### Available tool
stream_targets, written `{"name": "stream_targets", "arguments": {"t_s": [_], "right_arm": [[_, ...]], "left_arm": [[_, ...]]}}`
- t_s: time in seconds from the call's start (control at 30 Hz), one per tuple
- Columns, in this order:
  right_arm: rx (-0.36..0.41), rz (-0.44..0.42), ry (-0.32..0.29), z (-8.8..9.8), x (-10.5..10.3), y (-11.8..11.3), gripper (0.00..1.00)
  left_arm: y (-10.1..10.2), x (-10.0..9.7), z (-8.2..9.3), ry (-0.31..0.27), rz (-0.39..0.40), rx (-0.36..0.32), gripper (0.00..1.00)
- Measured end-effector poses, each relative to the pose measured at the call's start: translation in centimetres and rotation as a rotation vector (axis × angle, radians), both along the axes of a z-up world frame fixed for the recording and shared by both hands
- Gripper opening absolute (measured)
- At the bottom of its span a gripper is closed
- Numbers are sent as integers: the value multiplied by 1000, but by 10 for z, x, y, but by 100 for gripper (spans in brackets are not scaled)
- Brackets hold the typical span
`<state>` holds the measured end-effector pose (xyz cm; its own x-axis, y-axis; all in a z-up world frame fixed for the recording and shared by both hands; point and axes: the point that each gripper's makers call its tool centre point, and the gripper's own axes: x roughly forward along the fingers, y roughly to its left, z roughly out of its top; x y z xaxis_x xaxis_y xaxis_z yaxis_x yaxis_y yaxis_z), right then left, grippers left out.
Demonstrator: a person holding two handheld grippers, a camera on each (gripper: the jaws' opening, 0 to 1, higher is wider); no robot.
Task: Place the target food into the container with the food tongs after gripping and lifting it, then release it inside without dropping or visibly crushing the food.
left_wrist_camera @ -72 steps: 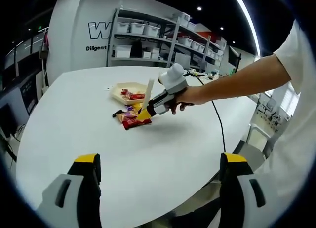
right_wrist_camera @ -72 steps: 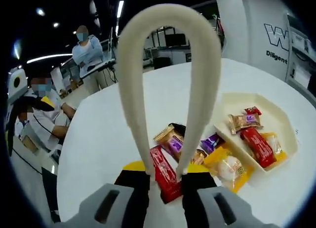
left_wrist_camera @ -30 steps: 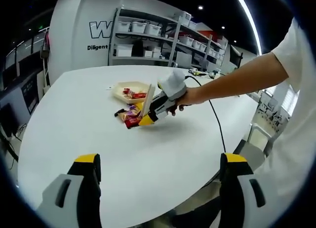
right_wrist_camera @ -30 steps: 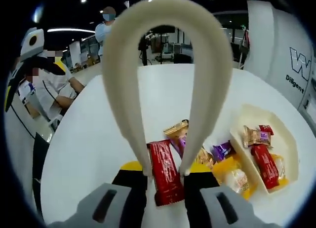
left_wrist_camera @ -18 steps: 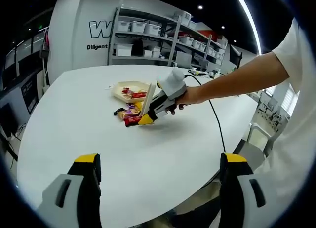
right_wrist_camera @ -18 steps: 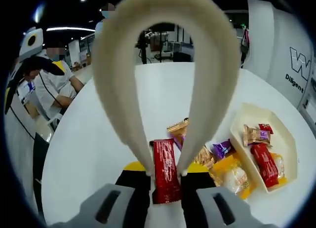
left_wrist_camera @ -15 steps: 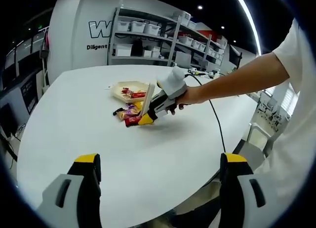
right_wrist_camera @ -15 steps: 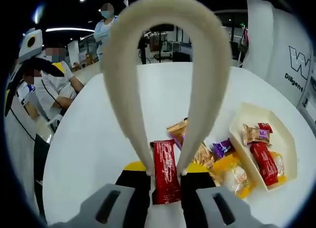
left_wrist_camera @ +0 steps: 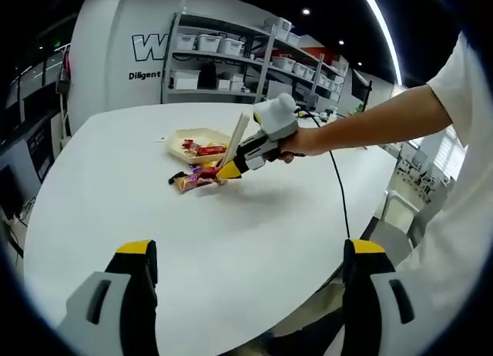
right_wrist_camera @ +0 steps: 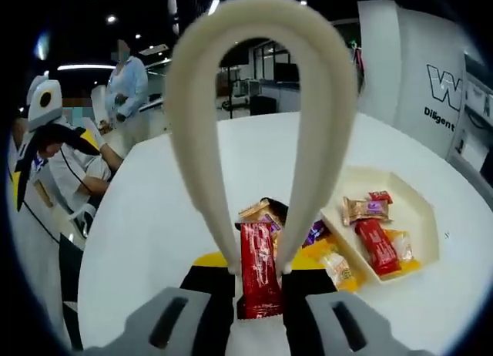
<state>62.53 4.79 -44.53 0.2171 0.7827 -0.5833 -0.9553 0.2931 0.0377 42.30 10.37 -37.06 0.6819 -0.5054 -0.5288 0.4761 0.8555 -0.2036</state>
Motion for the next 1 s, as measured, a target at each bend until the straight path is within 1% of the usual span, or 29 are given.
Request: {"name": "stream_targets", "arguments": {"t_s": [0.2,0.3,0.43,0.6,0.7,0.8,1.0], "right_arm": [[8,-26,-16,10,9,-8,17],[10,-46,-31,18,17,-12,17],[26,-97,-41,31,30,-19,17],[35,-149,-52,41,40,-26,17],[39,-174,-55,45,44,-29,17],[41,-217,-50,49,46,-34,17],[46,-246,-51,55,45,-41,17]], "left_arm": [[-2,1,1,-4,-7,-1,99],[-1,1,-1,-3,-11,4,99],[-3,2,-1,-5,-16,0,99],[-7,6,0,-9,-31,-2,99],[-11,9,-1,-10,-51,0,99],[-13,11,-1,-11,-63,-1,99],[-20,15,1,-18,-91,-2,99]]}}
